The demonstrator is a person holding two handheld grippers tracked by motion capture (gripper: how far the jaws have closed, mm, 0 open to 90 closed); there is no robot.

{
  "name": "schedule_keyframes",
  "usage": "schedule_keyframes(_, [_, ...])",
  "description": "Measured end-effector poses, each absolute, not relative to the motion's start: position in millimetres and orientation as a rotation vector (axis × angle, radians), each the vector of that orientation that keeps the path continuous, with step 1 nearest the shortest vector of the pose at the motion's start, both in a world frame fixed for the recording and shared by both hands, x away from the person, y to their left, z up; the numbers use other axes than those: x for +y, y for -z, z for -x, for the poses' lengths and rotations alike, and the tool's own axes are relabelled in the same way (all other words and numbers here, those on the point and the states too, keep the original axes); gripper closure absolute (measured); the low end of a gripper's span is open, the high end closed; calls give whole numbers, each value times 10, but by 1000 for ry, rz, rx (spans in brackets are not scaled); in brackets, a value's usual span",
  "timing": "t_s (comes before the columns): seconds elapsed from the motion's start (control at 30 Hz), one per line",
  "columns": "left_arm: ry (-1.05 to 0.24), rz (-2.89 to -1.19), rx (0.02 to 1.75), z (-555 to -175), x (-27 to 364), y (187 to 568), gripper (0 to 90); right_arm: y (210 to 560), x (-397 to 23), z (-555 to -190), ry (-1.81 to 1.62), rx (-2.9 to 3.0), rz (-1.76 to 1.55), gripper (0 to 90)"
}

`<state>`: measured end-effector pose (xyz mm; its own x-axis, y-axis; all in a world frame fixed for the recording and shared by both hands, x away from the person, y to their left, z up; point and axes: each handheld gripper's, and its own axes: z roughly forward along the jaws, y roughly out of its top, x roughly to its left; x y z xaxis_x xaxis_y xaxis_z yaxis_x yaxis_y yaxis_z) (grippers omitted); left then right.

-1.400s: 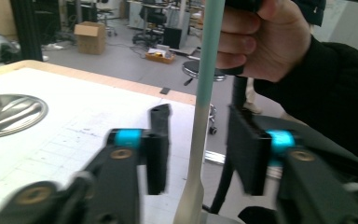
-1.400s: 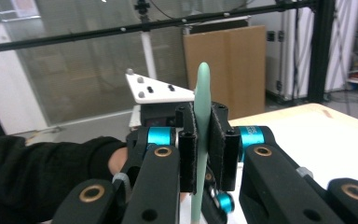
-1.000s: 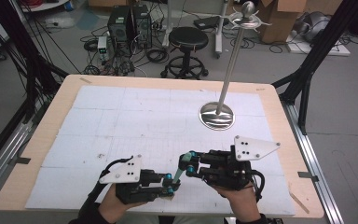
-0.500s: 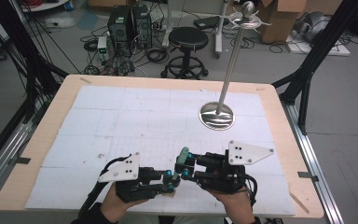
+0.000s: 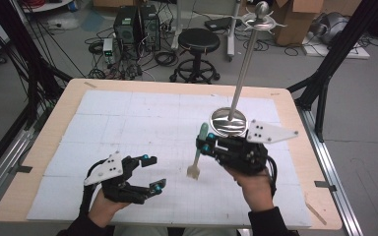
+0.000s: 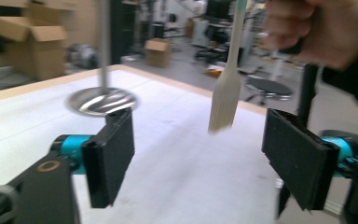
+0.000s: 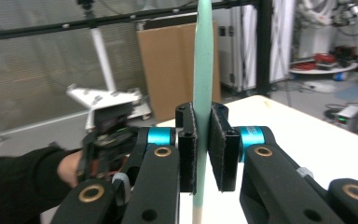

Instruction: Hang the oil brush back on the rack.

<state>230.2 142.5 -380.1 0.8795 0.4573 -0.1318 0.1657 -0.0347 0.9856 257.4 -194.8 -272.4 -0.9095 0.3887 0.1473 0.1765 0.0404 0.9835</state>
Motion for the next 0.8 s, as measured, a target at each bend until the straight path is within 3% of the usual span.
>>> schedule_keyframes(0.27, [-324,-1606,534,-2356,1642,3852,183,2511,-2016,-2981,-1905,2135,-681,821])
schedule_keyframes(0.8, [-343,-1577,585,-2387,1748,3901,184,2162,-2375,-3502,-1791,2014,-827,821])
